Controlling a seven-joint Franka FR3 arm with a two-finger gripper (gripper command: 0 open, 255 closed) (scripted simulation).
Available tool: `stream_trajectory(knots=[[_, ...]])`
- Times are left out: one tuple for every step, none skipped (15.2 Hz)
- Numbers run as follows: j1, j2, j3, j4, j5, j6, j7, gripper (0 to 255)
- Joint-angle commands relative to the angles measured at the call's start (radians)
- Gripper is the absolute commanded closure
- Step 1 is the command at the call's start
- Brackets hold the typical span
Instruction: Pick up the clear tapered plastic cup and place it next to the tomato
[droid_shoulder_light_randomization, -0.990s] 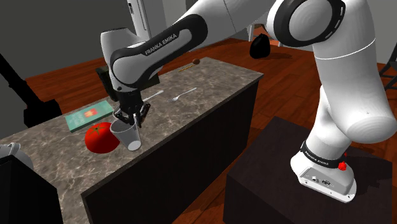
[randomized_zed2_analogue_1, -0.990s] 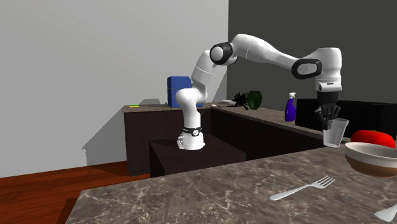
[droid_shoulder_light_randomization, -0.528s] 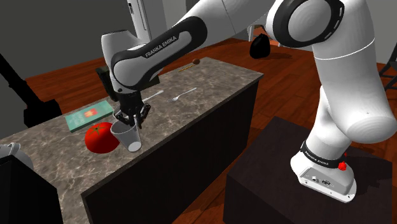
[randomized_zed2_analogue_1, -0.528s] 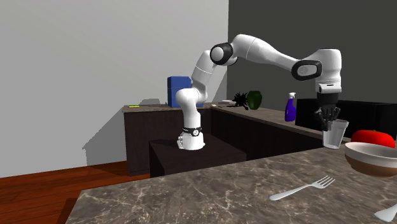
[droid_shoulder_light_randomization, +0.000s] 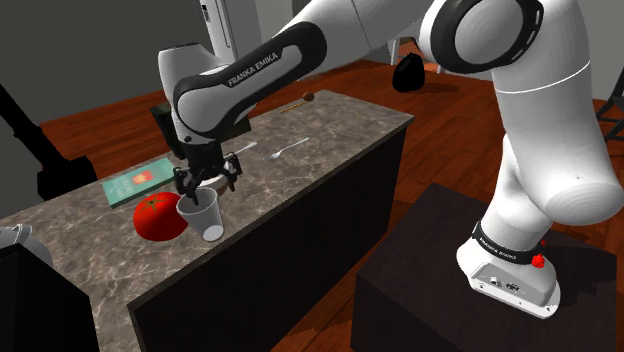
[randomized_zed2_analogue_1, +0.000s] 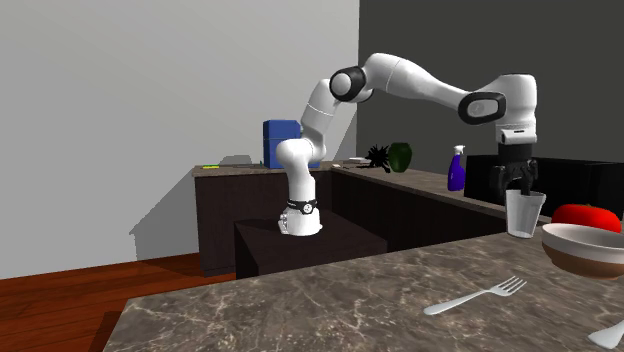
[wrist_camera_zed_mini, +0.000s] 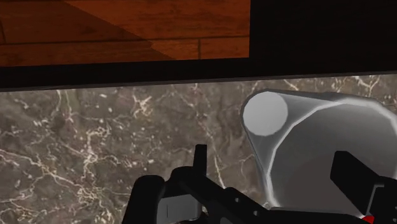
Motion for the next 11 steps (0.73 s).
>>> stream_trajectory(knots=[[-0.004, -0.020, 0.000, 0.020, 0.002, -0.041, -0.001, 0], [-0.006, -0.032, 0.000, 0.035, 0.003, -0.068, -0.001, 0], [-0.007, -0.041, 0.000, 0.048, 0.003, -0.090, -0.002, 0], [-0.007, -0.042, 0.000, 0.048, 0.003, -0.089, -0.002, 0], [-0.007, -0.041, 0.000, 0.048, 0.003, -0.090, -0.002, 0], [-0.007, -0.041, 0.000, 0.048, 0.003, -0.090, -0.002, 0], [-0.007, -0.041, 0.000, 0.048, 0.003, -0.090, -0.002, 0], [-0.007, -0.041, 0.000, 0.048, 0.003, -0.090, -0.002, 0], [-0.007, -0.041, 0.000, 0.048, 0.003, -0.090, -0.002, 0], [-0.007, -0.041, 0.000, 0.048, 0.003, -0.090, -0.002, 0], [-0.007, -0.041, 0.000, 0.048, 0.003, -0.090, -0.002, 0]])
